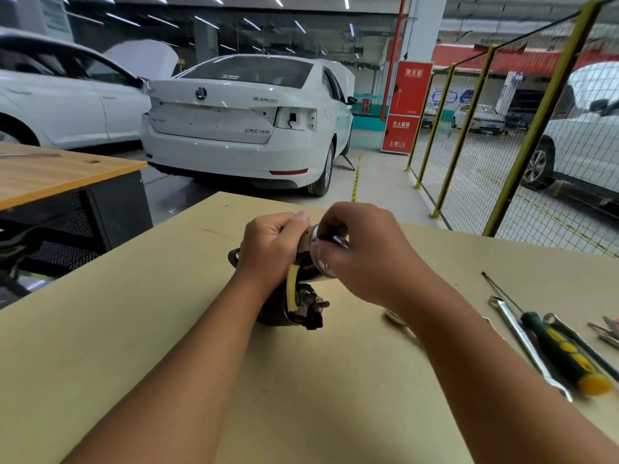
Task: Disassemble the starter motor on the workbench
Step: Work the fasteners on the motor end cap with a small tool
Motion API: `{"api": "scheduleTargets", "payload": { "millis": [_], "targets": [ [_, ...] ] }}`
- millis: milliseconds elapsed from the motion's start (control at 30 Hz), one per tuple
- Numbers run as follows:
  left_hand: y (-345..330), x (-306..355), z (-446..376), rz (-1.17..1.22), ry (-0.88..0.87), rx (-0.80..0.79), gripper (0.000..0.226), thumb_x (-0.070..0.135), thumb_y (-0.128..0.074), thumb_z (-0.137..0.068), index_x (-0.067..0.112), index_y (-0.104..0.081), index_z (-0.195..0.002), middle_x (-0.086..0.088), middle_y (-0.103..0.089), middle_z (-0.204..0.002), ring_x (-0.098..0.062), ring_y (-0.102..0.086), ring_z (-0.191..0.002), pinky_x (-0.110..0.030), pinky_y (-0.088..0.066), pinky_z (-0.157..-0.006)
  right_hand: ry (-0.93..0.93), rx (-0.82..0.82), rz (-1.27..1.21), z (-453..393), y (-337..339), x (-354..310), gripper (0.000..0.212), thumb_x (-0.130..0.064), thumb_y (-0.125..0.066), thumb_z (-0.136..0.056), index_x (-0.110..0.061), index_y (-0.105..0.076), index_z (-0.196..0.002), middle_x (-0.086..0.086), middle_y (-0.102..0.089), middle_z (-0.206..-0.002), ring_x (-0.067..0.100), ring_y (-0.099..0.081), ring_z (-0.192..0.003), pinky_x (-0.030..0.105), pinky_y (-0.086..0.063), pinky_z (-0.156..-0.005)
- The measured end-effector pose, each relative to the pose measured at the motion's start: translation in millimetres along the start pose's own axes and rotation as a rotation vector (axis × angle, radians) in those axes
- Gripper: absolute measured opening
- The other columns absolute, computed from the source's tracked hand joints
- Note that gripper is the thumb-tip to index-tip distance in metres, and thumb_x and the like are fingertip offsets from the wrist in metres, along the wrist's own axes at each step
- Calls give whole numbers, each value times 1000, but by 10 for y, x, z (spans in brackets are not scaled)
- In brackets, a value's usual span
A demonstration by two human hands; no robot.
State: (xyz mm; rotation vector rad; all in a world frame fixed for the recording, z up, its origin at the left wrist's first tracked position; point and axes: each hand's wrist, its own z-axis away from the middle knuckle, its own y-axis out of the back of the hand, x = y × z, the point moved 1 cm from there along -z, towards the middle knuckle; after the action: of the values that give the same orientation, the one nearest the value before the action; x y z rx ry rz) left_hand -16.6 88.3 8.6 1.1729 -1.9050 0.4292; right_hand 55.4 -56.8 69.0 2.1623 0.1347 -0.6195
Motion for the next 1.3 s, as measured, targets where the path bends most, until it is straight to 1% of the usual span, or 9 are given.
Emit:
{"api": "scheduleTargets", "payload": {
  "millis": [100, 200, 333, 500, 667, 800, 1000, 1200, 1300],
  "targets": [
    [9, -22, -5, 3, 4, 10, 52, 35, -55, -96, 4, -42, -57, -10, -35, -55, -20, -36, -56, -42, -36, -56, -15, -1, 134, -57, 32, 15, 36, -48, -61, -92, -18, -62, -72, -3, -58, -67, 16, -55, -64, 30, -38, -51],
    [-4, -26, -19, -2, 5, 26, 53, 34, -55, -96, 2, -39, -57, -5, -32, -56, -19, -32, -57, -43, -31, -55, -18, -73, 201, -70, -17, 10, 47, -43, -47, -103, -18, -48, -64, 1, -50, -64, 21, -49, -62, 35, -31, -52],
    [-11, -28, -25, -3, 7, 18, 52, 33, -55, -97, 8, -37, -56, -2, -31, -56, -18, -31, -56, -36, -27, -57, 35, -85, 269, -23, -55, -37, 43, -39, -42, -105, -23, -39, -65, 0, -48, -67, 19, -48, -61, 35, -28, -51],
    [-9, -22, -27, -4, -3, 14, 51, 32, -55, -98, 17, -35, -53, -1, -31, -55, -18, -30, -56, -34, -27, -58, 56, -44, 217, -47, 4, -32, 28, -33, -57, -96, -14, -60, -76, 1, -56, -71, 23, -55, -68, 39, -46, -56],
    [-6, -28, -24, 5, 10, 13, 51, 33, -54, -97, 14, -36, -54, 0, -31, -55, -18, -31, -57, -37, -28, -58, -11, -59, 254, -25, -113, -40, 37, -43, -45, -102, -21, -49, -73, 0, -54, -75, 24, -54, -69, 35, -40, -55],
    [3, -13, -21, -20, -5, 5, 53, 27, -54, -102, 1, -43, -57, -11, -36, -56, -20, -35, -57, -39, -30, -56, -3, -44, 126, -35, -26, -74, 9, -33, -63, -93, -25, -60, -91, -7, -60, -89, 19, -58, -85, 39, -52, -67],
    [-2, -17, -24, -24, -19, 16, 53, 26, -54, -101, 0, -41, -57, -9, -32, -56, -19, -33, -57, -40, -30, -56, -92, -7, 240, -13, -107, -86, 38, -50, -46, -101, -21, -54, -78, -1, -55, -76, 22, -54, -69, 34, -38, -56],
    [1, -46, -37, -6, -13, 3, 53, 30, -54, -99, 1, -39, -57, -14, -33, -57, -22, -32, -56, -47, -35, -55, -29, -44, 92, -52, 1, -37, 13, -33, -69, -91, -25, -61, -86, -12, -58, -85, 9, -55, -79, 26, -47, -63],
    [0, -53, -57, 14, 0, 7, 50, 30, -54, -99, -7, -58, -66, -28, -51, -62, -38, -50, -59, -53, -50, -63, -49, -14, 64, -68, 0, -48, 24, -47, -67, -90, -25, -62, -81, -11, -60, -78, 7, -56, -73, 27, -45, -58]
  ]
}}
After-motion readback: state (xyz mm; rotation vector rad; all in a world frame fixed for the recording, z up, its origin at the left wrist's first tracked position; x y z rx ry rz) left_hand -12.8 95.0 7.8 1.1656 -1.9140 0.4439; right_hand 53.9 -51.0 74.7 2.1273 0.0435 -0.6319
